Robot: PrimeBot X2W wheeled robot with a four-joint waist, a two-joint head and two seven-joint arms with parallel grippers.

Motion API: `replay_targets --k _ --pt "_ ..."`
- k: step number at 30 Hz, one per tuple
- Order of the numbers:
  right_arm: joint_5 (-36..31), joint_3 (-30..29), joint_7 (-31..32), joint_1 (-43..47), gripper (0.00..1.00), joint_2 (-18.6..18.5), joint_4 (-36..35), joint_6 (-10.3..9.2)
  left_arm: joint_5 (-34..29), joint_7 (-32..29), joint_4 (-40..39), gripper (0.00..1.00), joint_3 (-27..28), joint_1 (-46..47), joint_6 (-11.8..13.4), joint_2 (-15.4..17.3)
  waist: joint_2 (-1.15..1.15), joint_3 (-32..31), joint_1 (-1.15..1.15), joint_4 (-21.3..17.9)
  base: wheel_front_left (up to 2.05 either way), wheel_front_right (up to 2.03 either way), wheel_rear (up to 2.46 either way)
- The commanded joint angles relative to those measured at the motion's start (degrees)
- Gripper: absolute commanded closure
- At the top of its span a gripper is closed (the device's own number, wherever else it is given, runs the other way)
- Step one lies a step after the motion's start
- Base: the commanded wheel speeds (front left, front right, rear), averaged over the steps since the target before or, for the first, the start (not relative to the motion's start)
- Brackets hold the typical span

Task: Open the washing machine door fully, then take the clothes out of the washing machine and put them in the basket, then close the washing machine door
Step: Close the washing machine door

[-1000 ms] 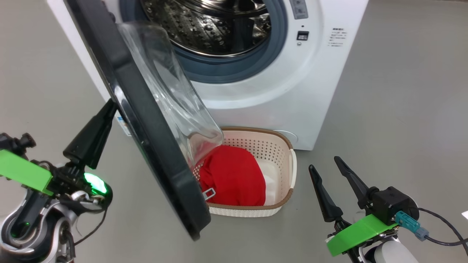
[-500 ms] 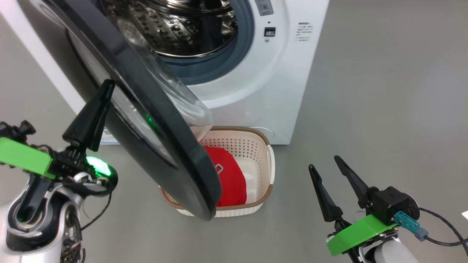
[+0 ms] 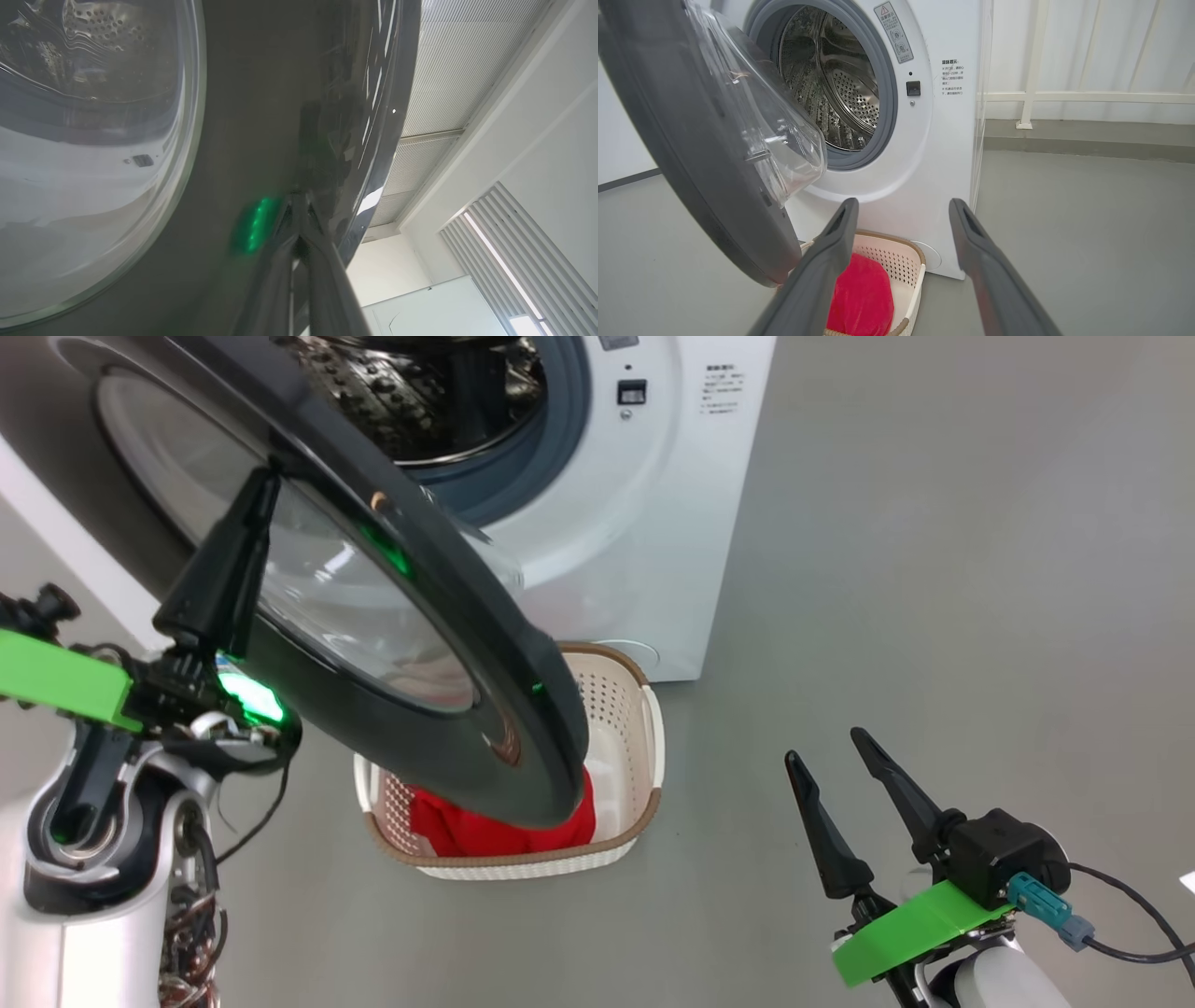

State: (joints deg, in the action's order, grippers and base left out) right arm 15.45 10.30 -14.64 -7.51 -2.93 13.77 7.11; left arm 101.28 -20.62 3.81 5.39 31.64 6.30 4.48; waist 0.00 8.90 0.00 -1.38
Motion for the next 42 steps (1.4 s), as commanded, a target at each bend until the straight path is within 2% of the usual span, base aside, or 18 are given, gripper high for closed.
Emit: replay_targets --k 1,26,32,39,40,41,42 --pt "-0.98 1.58 -0.36 -2.18 0.0 0.05 -1.64 0.37 -0.63 0.14 -1.08 1.0 1.17 2.58 -0.98 1.04 0.0 0.65 0.0 -0.75 0.0 0.0 0.0" --pt "-0.4 3.39 -0.36 -3.18 0.0 0.05 -3.03 0.37 -3.77 3.08 10.08 1.0 2.61 14.33 -4.76 2.97 0.0 5.08 0.0 -8.11 0.0 0.0 0.0" --pt "-0.53 3.33 -0.36 -3.04 0.0 0.05 -3.16 0.37 -3.67 2.59 11.72 1.0 2.63 15.23 -5.92 3.0 0.0 5.3 0.0 -8.52 0.0 0.0 0.0" --pt "-0.61 3.18 -0.36 -2.76 0.0 0.05 -2.68 0.37 -3.15 1.79 11.9 1.0 2.64 13.76 -7.03 2.51 0.0 4.2 0.0 -6.94 0.0 0.0 0.0" --pt "-0.53 3.15 -0.36 -2.71 0.0 0.05 -2.59 0.37 -3.27 1.92 11.65 0.76 2.73 13.22 -7.16 2.5 0.0 3.9 0.0 -6.63 0.0 0.0 0.0" --pt "-0.44 3.12 -0.36 -2.66 0.0 0.05 -2.49 0.37 -3.36 2.0 11.35 0.04 2.82 12.59 -7.25 2.49 0.0 3.58 0.0 -6.33 0.0 0.0 0.0" --pt "-0.37 3.07 -0.36 -2.59 0.0 0.05 -2.39 0.37 -3.58 2.14 11.07 0.0 2.89 11.91 -7.27 2.56 0.0 3.27 0.0 -5.98 0.0 0.0 0.0"
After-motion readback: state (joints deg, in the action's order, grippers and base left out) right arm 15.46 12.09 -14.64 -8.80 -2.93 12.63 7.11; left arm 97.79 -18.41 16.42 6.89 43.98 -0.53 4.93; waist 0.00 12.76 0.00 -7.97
